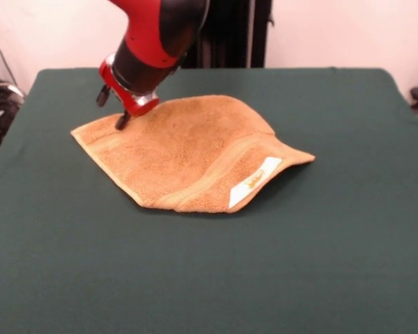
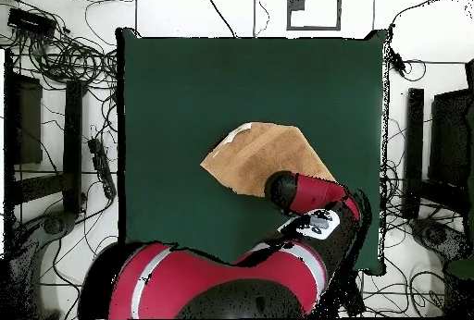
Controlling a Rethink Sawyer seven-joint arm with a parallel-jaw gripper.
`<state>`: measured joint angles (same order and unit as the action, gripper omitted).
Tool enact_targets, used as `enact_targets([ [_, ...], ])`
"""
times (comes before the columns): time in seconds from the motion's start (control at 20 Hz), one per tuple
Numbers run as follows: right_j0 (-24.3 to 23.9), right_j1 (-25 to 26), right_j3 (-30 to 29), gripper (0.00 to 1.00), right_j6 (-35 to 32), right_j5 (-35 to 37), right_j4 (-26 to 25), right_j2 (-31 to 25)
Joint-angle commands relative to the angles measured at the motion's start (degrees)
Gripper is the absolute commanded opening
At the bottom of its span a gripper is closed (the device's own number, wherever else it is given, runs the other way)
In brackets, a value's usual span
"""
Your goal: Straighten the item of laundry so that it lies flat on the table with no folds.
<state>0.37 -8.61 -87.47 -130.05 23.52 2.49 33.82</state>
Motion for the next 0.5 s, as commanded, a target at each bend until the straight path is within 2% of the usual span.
enact_targets([
  [0.05, -2.5, -0.5, -4.2, 1.00, -2.9, -3.4, -3.7, -3.9],
  [0.5, -4.0, -2.1, -4.1, 1.00, -2.9, -3.1, -7.3, -3.6],
])
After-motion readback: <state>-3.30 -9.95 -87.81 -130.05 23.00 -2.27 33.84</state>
